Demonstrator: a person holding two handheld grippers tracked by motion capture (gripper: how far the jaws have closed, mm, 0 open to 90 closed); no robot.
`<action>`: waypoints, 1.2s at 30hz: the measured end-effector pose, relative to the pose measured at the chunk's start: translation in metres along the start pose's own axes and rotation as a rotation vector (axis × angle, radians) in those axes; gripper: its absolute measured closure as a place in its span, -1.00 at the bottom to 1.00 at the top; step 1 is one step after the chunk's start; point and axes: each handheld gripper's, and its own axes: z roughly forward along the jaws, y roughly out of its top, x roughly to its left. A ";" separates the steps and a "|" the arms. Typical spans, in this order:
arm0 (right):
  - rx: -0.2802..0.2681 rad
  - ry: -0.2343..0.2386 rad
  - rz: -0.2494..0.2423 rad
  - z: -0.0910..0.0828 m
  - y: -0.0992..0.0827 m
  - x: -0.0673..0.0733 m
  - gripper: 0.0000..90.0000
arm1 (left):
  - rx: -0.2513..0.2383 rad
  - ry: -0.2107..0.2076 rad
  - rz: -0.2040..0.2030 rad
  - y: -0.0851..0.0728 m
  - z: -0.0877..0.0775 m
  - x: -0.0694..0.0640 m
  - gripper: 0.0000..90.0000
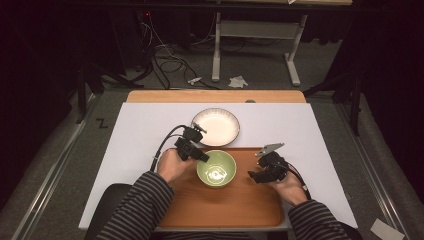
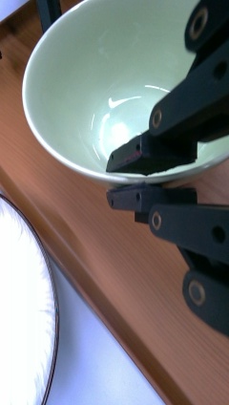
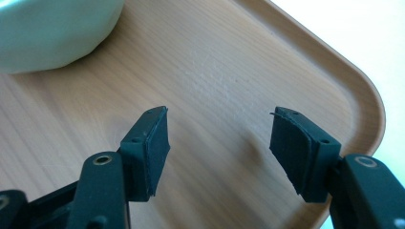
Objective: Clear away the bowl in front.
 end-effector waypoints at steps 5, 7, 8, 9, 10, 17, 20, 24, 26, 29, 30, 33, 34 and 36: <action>-0.003 0.000 -0.007 -0.001 0.000 0.000 -0.11 | -0.019 -0.011 -0.006 0.001 -0.001 -0.002 0.45; -0.004 0.000 -0.004 -0.001 0.000 0.000 -0.11 | -0.021 -0.019 -0.009 0.001 -0.001 -0.002 0.39; -0.004 0.002 -0.002 0.000 0.000 0.000 -0.11 | -0.023 -0.017 -0.009 0.001 -0.002 -0.003 0.35; -0.001 0.002 -0.004 0.000 0.000 -0.001 -0.11 | -0.026 -0.015 -0.008 0.001 -0.002 -0.003 0.31; 0.000 0.002 -0.002 0.000 0.000 0.000 -0.11 | -0.030 -0.016 -0.009 0.001 -0.003 -0.003 0.28; 0.004 0.007 0.010 0.000 -0.001 -0.001 -0.12 | -0.047 -0.019 -0.003 0.000 -0.010 -0.005 0.15; 0.004 0.006 0.008 0.000 0.000 0.000 -0.12 | -0.057 0.008 0.017 -0.001 -0.013 -0.008 0.13; -0.003 0.004 -0.002 0.000 0.000 -0.001 -0.12 | -0.091 0.019 0.022 -0.002 -0.019 -0.011 0.12; 0.001 0.004 0.001 0.000 0.000 -0.001 -0.12 | -0.111 0.022 0.021 -0.003 -0.023 -0.010 0.12; 0.004 0.006 0.010 0.001 0.000 0.000 -0.12 | -0.131 0.022 0.020 -0.004 -0.028 -0.010 0.13; 0.003 0.006 0.009 0.000 0.000 0.000 -0.12 | -0.134 0.021 0.020 -0.005 -0.029 -0.010 0.13; 0.000 0.005 0.001 0.000 0.000 -0.001 -0.12 | -0.149 0.015 0.015 -0.006 -0.034 -0.009 0.13; -0.003 0.005 0.007 0.000 0.000 -0.001 -0.12 | -0.152 0.013 0.013 -0.006 -0.036 -0.009 0.13; -0.003 0.007 0.005 0.000 -0.001 -0.002 -0.12 | -0.162 0.013 0.011 -0.007 -0.039 -0.008 0.13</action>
